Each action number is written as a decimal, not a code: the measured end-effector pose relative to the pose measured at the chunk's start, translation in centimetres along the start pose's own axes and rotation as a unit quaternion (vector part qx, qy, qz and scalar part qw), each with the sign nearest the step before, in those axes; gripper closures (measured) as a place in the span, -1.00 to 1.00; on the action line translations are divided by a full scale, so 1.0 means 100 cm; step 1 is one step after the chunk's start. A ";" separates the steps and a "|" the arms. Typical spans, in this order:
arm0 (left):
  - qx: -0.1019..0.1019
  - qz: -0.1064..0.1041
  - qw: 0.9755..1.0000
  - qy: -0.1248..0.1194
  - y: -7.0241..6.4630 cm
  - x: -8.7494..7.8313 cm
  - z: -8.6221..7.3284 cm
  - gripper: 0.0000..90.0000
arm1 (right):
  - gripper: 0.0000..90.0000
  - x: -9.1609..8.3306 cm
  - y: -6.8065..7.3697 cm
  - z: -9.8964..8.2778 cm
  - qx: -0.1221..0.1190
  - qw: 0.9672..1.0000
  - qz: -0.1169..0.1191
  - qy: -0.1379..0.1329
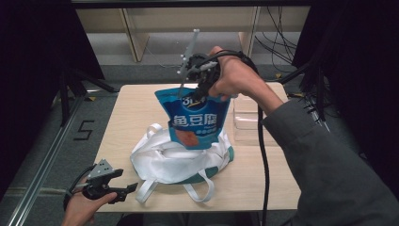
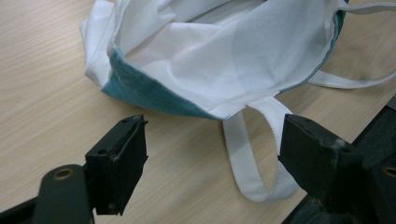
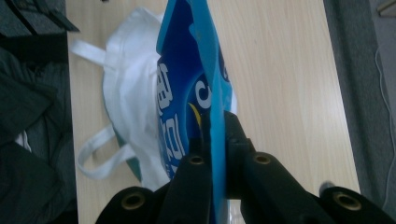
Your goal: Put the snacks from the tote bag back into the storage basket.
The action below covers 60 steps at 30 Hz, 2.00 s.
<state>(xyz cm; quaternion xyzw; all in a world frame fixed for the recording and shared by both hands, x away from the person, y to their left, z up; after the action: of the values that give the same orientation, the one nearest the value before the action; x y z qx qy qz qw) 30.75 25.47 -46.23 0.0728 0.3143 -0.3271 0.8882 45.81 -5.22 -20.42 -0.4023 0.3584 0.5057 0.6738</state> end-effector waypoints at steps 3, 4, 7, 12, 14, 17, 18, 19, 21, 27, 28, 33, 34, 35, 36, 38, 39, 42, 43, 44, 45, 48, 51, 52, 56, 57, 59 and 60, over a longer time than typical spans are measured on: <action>0.001 0.002 1.000 0.006 0.000 0.000 0.000 -0.50 | 1.00 -0.007 -0.004 -0.015 0.008 1.000 -0.010 0.015; -0.003 0.000 1.000 0.002 -0.001 0.000 0.000 -0.50 | 1.00 -0.010 -0.006 -0.021 0.007 1.000 -0.016 0.018; -0.003 0.002 1.000 0.002 -0.001 0.000 0.000 -0.50 | 1.00 -0.017 -0.011 -0.037 0.010 0.999 -0.023 0.021; -0.010 0.002 1.000 0.004 -0.001 0.000 0.000 -0.50 | 1.00 -0.029 -0.016 -0.064 0.044 0.998 -0.038 0.026; -0.003 0.004 1.000 0.002 0.000 0.000 0.000 -0.50 | 1.00 -0.033 -0.018 -0.073 0.057 0.998 -0.033 0.024; 0.000 0.002 1.000 0.002 0.000 0.000 0.000 -0.50 | 1.00 -0.040 -0.022 -0.087 0.071 0.996 -0.040 0.032; 0.000 0.002 1.000 0.002 0.001 0.000 0.000 -0.50 | 1.00 -0.041 -0.023 -0.089 0.075 0.996 -0.041 0.031; 0.000 0.003 1.000 0.001 0.001 0.000 0.001 -0.50 | 1.00 -0.043 -0.024 -0.093 0.076 0.996 -0.044 0.030; -0.002 -0.003 1.000 0.000 0.001 0.001 0.000 -0.50 | 1.00 -0.047 -0.028 -0.100 0.080 0.995 -0.044 0.028; -0.001 -0.003 1.000 0.001 0.001 0.001 0.000 -0.50 | 1.00 -0.056 -0.037 -0.117 0.093 0.994 -0.050 0.025; 0.000 -0.001 1.000 0.002 0.001 0.000 0.000 -0.50 | 1.00 -0.058 -0.037 -0.120 0.099 0.994 -0.050 0.024; 0.011 -0.003 1.000 0.013 0.003 -0.001 0.000 -0.50 | 1.00 -0.067 -0.046 -0.132 0.113 0.991 -0.060 0.027; 0.010 -0.002 1.000 0.014 0.003 -0.001 0.000 -0.50 | 1.00 -0.069 -0.047 -0.134 0.127 0.990 -0.061 0.029; 0.011 -0.002 1.000 0.013 0.003 -0.001 0.000 -0.50 | 1.00 -0.072 -0.050 -0.137 0.124 0.990 -0.061 0.029; 0.010 -0.003 1.000 0.013 0.003 -0.001 0.000 -0.50 | 1.00 -0.073 -0.052 -0.139 0.123 0.990 -0.061 0.026; 0.009 -0.003 1.000 0.013 0.003 -0.001 0.000 -0.50 | 1.00 -0.075 -0.057 -0.144 0.130 0.989 -0.063 0.025; 0.010 -0.003 1.000 0.013 0.003 -0.001 0.000 -0.50 | 1.00 -0.075 -0.060 -0.147 0.132 0.989 -0.066 0.025; 0.009 -0.003 1.000 0.014 0.003 0.000 0.000 -0.50 | 1.00 -0.074 -0.067 -0.156 0.153 0.985 -0.074 0.027; 0.009 -0.003 1.000 0.014 0.003 0.000 0.000 -0.50 | 1.00 -0.074 -0.069 -0.158 0.152 0.985 -0.074 0.025; 0.008 -0.003 1.000 0.015 0.003 0.000 0.000 -0.50 | 1.00 -0.074 -0.072 -0.160 0.157 0.984 -0.075 0.026; 0.004 -0.002 1.000 0.011 0.002 0.001 0.000 -0.50 | 1.00 -0.074 -0.074 -0.162 0.158 0.984 -0.076 0.024; 0.009 -0.004 1.000 0.015 0.003 0.001 -0.001 -0.50 | 1.00 -0.073 -0.083 -0.167 0.168 0.982 -0.083 0.022; 0.010 -0.003 1.000 0.017 0.003 0.001 -0.001 -0.50 | 1.00 -0.071 -0.090 -0.171 0.175 0.981 -0.085 0.018; 0.009 -0.003 1.000 0.017 0.003 0.001 -0.001 -0.50 | 1.00 -0.070 -0.092 -0.172 0.182 0.979 -0.087 0.017; 0.009 -0.003 1.000 0.016 0.003 0.001 -0.001 -0.50 | 1.00 -0.066 -0.103 -0.175 0.182 0.979 -0.088 0.014; 0.010 -0.002 1.000 0.018 0.003 0.001 -0.001 -0.50 | 1.00 -0.064 -0.105 -0.175 0.190 0.978 -0.087 0.015; 0.017 -0.003 1.000 0.024 0.004 0.000 -0.001 -0.50 | 1.00 -0.061 -0.109 -0.176 0.196 0.977 -0.087 0.015; 0.006 -0.003 1.000 0.015 0.002 0.001 -0.001 -0.50 | 1.00 -0.060 -0.112 -0.176 0.193 0.977 -0.087 0.015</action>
<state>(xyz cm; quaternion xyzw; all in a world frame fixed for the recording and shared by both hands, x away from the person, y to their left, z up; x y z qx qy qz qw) 30.94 25.60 -46.39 0.0825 0.3257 -0.3303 0.8820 53.92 -25.37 -20.50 -0.3017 0.4230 0.3601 0.7749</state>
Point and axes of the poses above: each handheld gripper's, and its own axes: x roughly forward along the jaws, z roughly out of its top, y roughly to its left, the point moved 2 cm from there along x, roughly forward along the jaws, and after that the axes turned 3 degrees about -y, right-handed, at the moved point
